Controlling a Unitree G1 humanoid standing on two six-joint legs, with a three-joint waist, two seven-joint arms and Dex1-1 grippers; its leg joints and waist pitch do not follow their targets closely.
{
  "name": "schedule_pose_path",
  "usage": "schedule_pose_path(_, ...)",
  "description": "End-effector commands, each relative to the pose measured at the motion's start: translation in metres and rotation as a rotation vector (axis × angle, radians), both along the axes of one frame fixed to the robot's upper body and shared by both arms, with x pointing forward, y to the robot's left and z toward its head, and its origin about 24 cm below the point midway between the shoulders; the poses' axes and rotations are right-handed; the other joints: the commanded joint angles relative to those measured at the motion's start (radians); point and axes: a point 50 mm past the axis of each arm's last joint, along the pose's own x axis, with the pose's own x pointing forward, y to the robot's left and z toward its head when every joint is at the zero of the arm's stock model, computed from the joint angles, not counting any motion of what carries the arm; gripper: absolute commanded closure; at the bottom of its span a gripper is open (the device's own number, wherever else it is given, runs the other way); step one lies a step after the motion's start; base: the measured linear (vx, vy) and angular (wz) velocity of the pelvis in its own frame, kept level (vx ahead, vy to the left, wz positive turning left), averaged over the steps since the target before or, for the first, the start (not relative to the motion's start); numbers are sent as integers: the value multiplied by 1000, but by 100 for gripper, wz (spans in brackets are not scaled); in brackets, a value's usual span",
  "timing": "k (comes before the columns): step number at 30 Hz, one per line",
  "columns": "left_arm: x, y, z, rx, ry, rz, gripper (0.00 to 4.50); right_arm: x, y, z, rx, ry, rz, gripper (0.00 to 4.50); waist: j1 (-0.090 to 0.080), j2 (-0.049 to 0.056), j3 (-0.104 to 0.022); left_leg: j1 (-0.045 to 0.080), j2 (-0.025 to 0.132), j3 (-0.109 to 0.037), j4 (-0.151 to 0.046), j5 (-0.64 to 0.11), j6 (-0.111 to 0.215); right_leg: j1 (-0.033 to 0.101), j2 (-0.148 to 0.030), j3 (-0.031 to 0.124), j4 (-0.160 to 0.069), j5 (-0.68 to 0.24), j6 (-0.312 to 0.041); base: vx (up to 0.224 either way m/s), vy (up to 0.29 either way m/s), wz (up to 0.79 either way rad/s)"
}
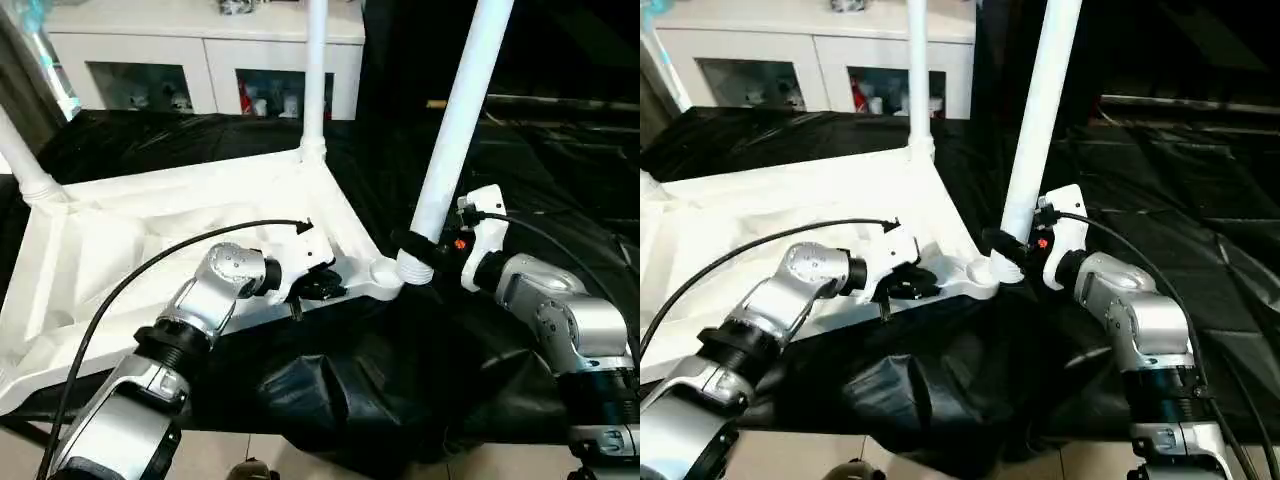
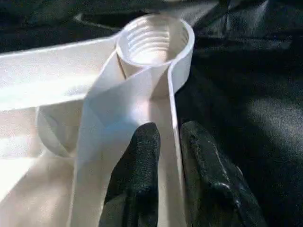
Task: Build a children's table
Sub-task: Rotate table base, then insert table leg to table base
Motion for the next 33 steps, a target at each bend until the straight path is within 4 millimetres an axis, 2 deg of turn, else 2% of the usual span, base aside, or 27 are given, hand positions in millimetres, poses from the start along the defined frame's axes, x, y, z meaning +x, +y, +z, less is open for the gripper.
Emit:
schedule_pose_path(1, 4, 2, 3, 9, 6, -3, 358, 0, 1, 10, -13, -35, 20, 257, -1, -3, -74, 15, 37, -16, -73, -249, -2, 50, -73, 51, -88, -345, -126, 0, 0, 0)
schedule_pose_path(3, 4, 2, 3, 11, 9, -1, 358, 0, 1, 10, -13, -35, 20, 257, -2, -6, -75, 16, 36, -15, -73, -249, -1, 50, -71, 50, -89, -344, -124, 0, 0, 0)
schedule_pose_path(5, 4, 4, 1, 18, 22, 5, 358, 0, 0, 10, -14, -35, 21, 257, -1, -3, -76, 14, 38, -17, -73, -241, -2, 51, -72, 51, -84, -316, -134, 0, 0, 0)
schedule_pose_path(6, 5, 6, 0, 22, 27, 11, 386, 1, 0, 10, -13, -35, 19, 257, -2, -4, -76, 15, 38, -16, -73, -240, -1, 51, -71, 51, -84, -304, -139, 0, 0, 0)
schedule_pose_path(9, 6, 6, 0, 17, 28, 21, 396, 1, 0, 10, -13, -34, 18, 257, -1, -6, -76, 14, 38, -15, -72, -236, 2, 52, -72, 51, -82, -296, -146, 0, 0, 0)
schedule_pose_path(10, 7, 6, 2, 9, 29, 23, 406, 2, 1, 10, -10, -32, 27, 257, 0, -11, -75, 14, 38, -15, -72, -233, 5, 51, -72, 51, -81, -298, -148, 0, 0, 0)
schedule_pose_path(12, 7, 6, 2, -4, 36, 23, 430, 2, 4, 9, -11, -26, 44, 257, 0, -12, -74, 13, 37, -15, -72, -234, 7, 52, -75, 51, -83, -317, -143, 0, 0, 0)
schedule_pose_path(14, 7, 6, 2, -17, 49, 21, 434, 3, 7, 7, -19, -19, 62, 257, -1, -16, -73, 14, 38, -14, -72, -236, 7, 51, -75, 51, -86, -337, -139, 0, 0, 0)
schedule_pose_path(17, 5, 8, 1, -22, 72, 9, 449, 8, 13, 4, -32, -16, 84, 257, -3, -15, -72, 14, 38, -14, -72, -233, 8, 49, -75, 51, -87, -356, -135, 0, 0, 0)
schedule_pose_path(21, 3, 7, -1, -29, 75, 3, 450, 16, 18, 2, -25, -13, 88, 257, -8, -17, -73, 14, 40, -15, -73, -232, 3, 47, -77, 51, -85, -354, -142, 0, 0, 0)
schedule_pose_path(22, 3, 6, 0, -51, 61, -7, 450, 21, 22, -1, -32, -3, 103, 257, -10, -25, -73, 13, 40, -13, -73, -227, 6, 48, -76, 51, -83, -341, -145, 0, 0, 0)
schedule_pose_path(23, 2, 6, 0, -60, 57, -9, 450, 22, 23, -2, -35, -1, 109, 257, -9, -20, -74, 13, 40, -14, -73, -221, 7, 48, -77, 51, -81, -329, -152, 0, 0, 0)
schedule_pose_path(24, 2, 6, 0, -70, 56, -7, 450, 23, 24, -2, -35, -1, 112, 257, -10, -24, -72, 13, 40, -12, -72, -218, 9, 47, -75, 52, -81, -325, -151, 0, 0, 0)
schedule_pose_path(25, 2, 6, 1, -81, 51, -6, 450, 25, 25, -2, -34, 2, 112, 257, -9, -22, -73, 11, 40, -13, -72, -209, 12, 49, -76, 52, -78, -312, -157, 0, 0, 0)
schedule_pose_path(28, 1, 8, 0, -89, 51, 4, 450, 28, 28, -3, -30, 18, 124, 257, -10, -29, -73, 11, 41, -11, -72, -196, 17, 51, -77, 53, -75, -304, -159, 0, 0, 0)
schedule_pose_path(29, 0, 10, 0, -95, 54, 11, 450, 29, 29, -4, -27, 29, 135, 257, -11, -35, -72, 10, 41, -11, -72, -196, 19, 51, -77, 52, -76, -309, -158, 0, 0, 0)
schedule_pose_path(30, 1, 10, 0, -97, 55, 14, 450, 30, 30, -5, -26, 32, 138, 257, -13, -31, -70, 11, 39, -10, -72, -201, 19, 49, -78, 52, -80, -330, -156, 0, 0, 0)
schedule_pose_path(31, 1, 11, 1, -103, 42, 20, 450, 31, 31, -6, -33, 37, 151, 257, -15, -33, -70, 11, 39, -10, -71, -205, 19, 49, -78, 52, -81, -349, -150, 0, 0, 0)
schedule_pose_path(33, 2, 11, 1, -109, 33, 28, 450, 31, 32, -8, -42, 41, 164, 257, -17, -32, -68, 11, 39, -10, -72, -209, 18, 48, -79, 52, -85, -374, -137, 0, 0, 0)
